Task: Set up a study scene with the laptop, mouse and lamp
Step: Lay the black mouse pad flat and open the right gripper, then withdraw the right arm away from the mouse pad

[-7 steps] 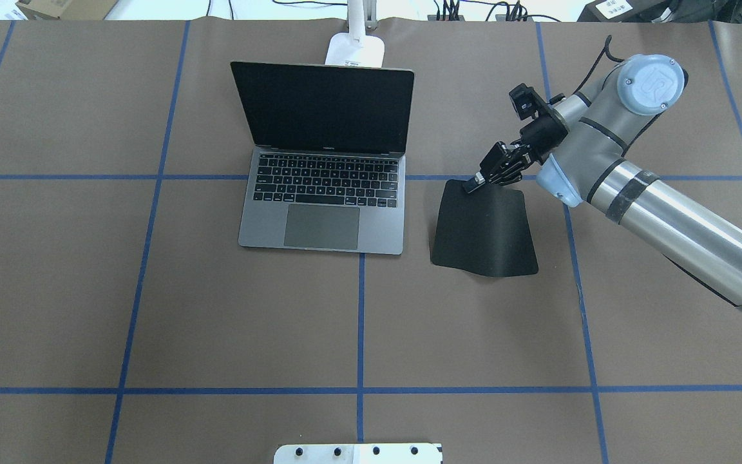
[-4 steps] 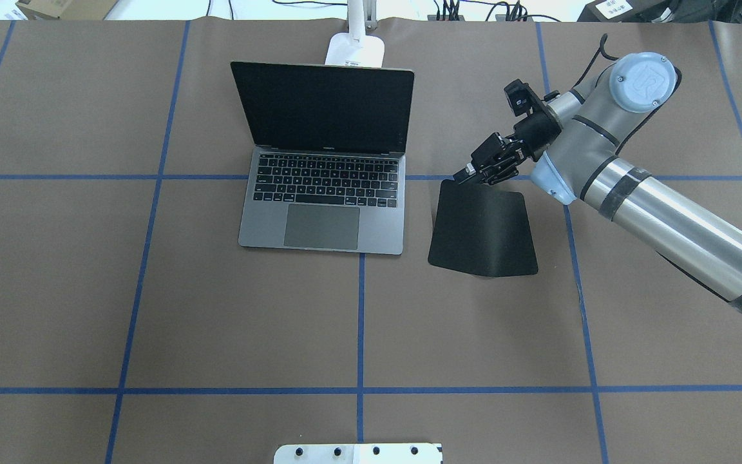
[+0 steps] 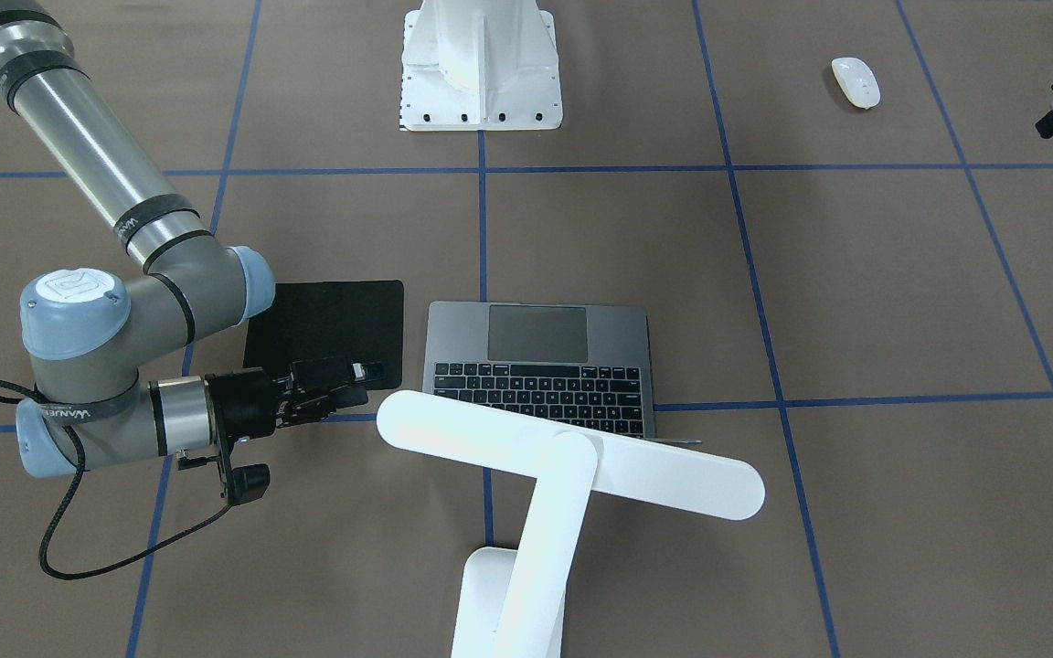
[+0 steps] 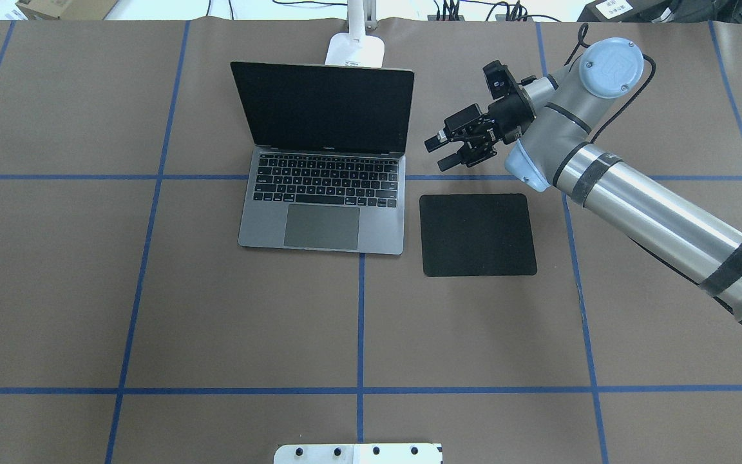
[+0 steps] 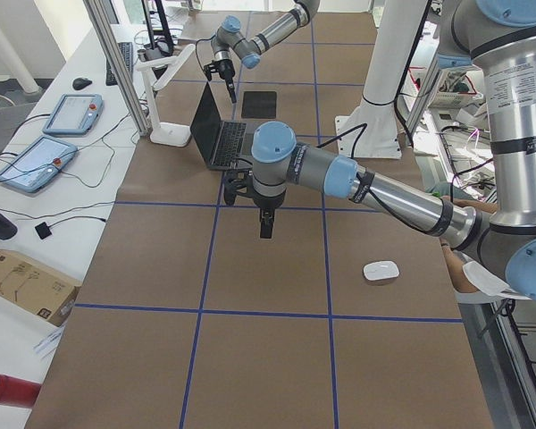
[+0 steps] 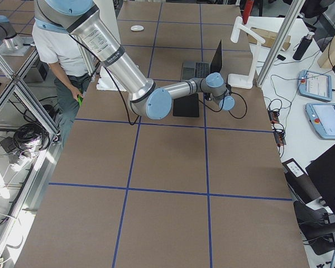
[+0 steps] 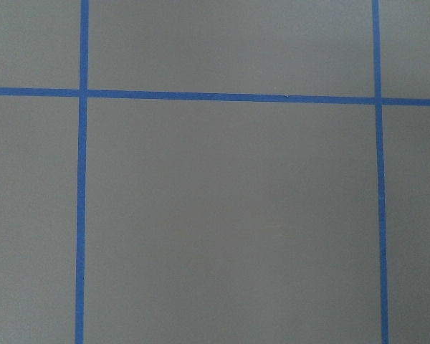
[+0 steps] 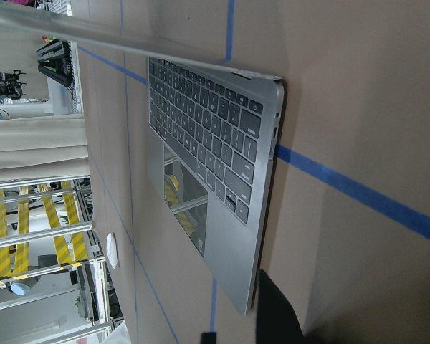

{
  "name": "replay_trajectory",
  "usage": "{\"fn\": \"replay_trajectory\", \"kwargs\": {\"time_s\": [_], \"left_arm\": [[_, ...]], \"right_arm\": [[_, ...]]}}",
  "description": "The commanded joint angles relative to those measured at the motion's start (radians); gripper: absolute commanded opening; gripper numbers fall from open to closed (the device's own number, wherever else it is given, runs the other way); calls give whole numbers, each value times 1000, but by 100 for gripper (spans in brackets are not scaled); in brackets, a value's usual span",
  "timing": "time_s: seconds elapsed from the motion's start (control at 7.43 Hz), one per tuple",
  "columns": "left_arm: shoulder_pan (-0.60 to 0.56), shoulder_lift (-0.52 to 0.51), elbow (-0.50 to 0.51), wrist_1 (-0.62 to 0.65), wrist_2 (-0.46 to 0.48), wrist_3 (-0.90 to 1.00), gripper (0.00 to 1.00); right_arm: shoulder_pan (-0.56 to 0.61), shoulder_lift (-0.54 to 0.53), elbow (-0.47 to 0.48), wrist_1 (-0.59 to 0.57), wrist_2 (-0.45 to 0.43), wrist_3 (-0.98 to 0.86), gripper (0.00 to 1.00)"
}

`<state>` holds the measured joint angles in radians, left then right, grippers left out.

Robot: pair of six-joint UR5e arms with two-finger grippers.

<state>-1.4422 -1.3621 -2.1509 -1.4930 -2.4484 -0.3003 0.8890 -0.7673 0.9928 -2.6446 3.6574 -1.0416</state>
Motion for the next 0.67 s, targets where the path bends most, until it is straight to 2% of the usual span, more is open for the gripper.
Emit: {"fn": "replay_trajectory", "kwargs": {"time_s": [0.0,0.13,0.27,0.54], "left_arm": [[0,0,5,2,-1,0,100],[2,-2,11,2,-1,0,100],[2,-2,13,2,-1,0,100],[2,-2,14,2,-1,0,100]], "right_arm": [[1,6,-7,-39,7,0,89],[25,3,4,-73,-12,0,91],[54,-7,19,-77,-81,14,94],[131,-97,168,-78,-244,261,95]]}}
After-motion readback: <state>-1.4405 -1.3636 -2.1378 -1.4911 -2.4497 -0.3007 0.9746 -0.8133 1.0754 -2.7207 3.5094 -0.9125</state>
